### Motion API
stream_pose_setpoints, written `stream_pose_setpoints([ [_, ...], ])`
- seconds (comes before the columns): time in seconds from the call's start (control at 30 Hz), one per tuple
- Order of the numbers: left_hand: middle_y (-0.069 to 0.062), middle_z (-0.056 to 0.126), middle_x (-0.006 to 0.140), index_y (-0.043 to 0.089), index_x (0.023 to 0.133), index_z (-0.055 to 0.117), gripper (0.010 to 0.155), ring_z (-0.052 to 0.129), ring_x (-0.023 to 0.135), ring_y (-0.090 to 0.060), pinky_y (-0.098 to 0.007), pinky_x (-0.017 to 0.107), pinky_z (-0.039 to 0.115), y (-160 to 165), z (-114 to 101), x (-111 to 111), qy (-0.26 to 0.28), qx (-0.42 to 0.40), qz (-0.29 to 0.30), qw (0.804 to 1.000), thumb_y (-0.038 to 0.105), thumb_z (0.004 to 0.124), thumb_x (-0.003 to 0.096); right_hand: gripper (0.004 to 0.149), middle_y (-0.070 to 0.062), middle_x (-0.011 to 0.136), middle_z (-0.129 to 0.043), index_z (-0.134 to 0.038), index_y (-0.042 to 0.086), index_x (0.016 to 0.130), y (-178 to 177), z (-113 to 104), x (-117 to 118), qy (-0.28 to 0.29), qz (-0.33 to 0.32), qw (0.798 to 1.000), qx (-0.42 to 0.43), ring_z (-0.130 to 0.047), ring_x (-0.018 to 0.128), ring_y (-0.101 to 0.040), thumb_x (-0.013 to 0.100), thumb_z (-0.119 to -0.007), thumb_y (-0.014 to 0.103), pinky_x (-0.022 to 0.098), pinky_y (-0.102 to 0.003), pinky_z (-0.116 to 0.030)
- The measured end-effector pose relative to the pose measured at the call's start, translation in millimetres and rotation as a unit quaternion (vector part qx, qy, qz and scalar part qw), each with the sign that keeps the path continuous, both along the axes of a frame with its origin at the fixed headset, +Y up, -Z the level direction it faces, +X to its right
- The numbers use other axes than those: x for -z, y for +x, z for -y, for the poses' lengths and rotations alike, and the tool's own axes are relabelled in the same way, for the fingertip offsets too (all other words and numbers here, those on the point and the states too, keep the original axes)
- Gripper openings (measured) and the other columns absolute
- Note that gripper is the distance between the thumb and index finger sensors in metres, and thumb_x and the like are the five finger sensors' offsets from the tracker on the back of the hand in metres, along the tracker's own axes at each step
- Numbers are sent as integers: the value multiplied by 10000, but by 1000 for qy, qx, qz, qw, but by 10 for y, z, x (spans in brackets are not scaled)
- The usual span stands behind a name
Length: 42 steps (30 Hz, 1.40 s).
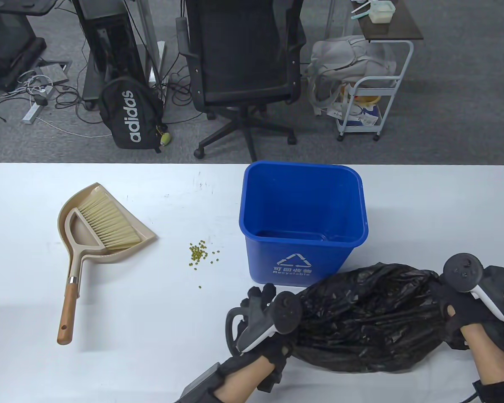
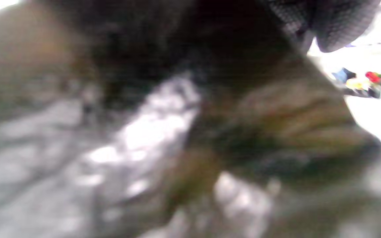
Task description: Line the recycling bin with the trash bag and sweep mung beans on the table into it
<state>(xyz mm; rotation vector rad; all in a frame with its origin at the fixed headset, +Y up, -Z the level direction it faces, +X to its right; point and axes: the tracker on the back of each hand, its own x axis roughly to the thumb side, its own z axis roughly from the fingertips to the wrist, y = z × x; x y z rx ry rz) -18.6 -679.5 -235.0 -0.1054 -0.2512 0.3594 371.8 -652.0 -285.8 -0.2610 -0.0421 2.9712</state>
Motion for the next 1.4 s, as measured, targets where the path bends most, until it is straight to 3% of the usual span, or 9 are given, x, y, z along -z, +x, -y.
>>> stream_pose_setpoints([
  [0.17, -408, 672, 1058, -114, 540, 982, 358, 581, 908, -777, -834, 605, 557, -510, -586, -386, 85, -39, -7, 996, 230, 989, 440, 360, -365, 963, -794, -952, -80, 486, -230, -647, -372, 137, -61, 988, 45, -727, 855, -660, 459, -887, 273, 568, -725, -642],
  [0.33, -397, 663, 1077, -113, 561, 977, 346, 566, 927, -772, -838, 620, 538, -1006, -1419, -822, 295, -76, -56, 951, 214, 989, 449, 361, -356, 959, -808, -952, -81, 491, -375, -1422, -893, 321, -90, 935, 123, -742, 855, -648, 467, -881, 272, 568, -725, -648],
  [0.4, -383, 674, 1085, -104, 560, 985, 348, 567, 935, -769, -841, 623, 531, -1104, -1458, -805, 328, -38, -79, 940, 225, 994, 446, 359, -371, 959, -818, -960, -100, 488, -505, -1372, -881, 316, -106, 934, 131, -728, 853, -670, 461, -904, 253, 565, -747, -627],
  [0.47, -368, 665, 1099, -95, 569, 982, 352, 564, 943, -769, -843, 630, 525, -1200, -1291, -554, 272, 21, -94, 957, 236, 990, 448, 357, -361, 981, -793, -951, -78, 517, -745, -996, -607, 154, -105, 981, 43, -712, 871, -668, 473, -888, 270, 580, -741, -622],
  [0.53, -383, 659, 1091, -111, 566, 978, 347, 549, 933, -784, -852, 619, 513, -1285, -1205, -415, 242, -3, -100, 965, 214, 994, 446, 360, -359, 976, -792, -966, -32, 528, -815, -868, -479, 110, -108, 988, 25, -727, 862, -662, 468, -874, 311, 571, -731, -643],
  [0.63, -376, 664, 1093, -119, 571, 969, 346, 551, 936, -781, -850, 624, 512, -1344, -1272, -403, 247, -17, -107, 963, 204, 991, 451, 361, -374, 942, -825, -956, -84, 508, -826, -986, -508, 186, -107, 972, 100, -748, 837, -669, 463, -893, 269, 557, -739, -642],
  [0.73, -376, 663, 1096, -107, 578, 971, 342, 554, 940, -777, -848, 626, 513, -1367, -1427, -443, 265, -18, -110, 958, 213, 987, 455, 362, -365, 941, -831, -957, -68, 512, -845, -1143, -557, 220, -110, 966, 75, -757, 835, -660, 465, -886, 283, 556, -732, -651],
  [1.0, -379, 668, 1093, -83, 601, 967, 340, 558, 938, -775, -844, 626, 516, -1367, -1760, -415, 298, -44, -126, 945, 230, 972, 469, 367, -371, 950, -819, -954, -65, 548, -836, -1432, -667, 273, -107, 953, 79, -755, 835, -665, 476, -870, 284, 560, -734, -646],
  [1.4, -382, 628, 1109, -43, 716, 953, 373, 555, 944, -764, -834, 633, 519, -1280, -2133, -275, 347, -67, -141, 925, 260, 921, 500, 397, -378, 953, -806, -955, -72, 617, -745, -1709, -488, 340, -79, 928, 131, -764, 828, -660, 483, -853, 287, 555, -730, -654],
])
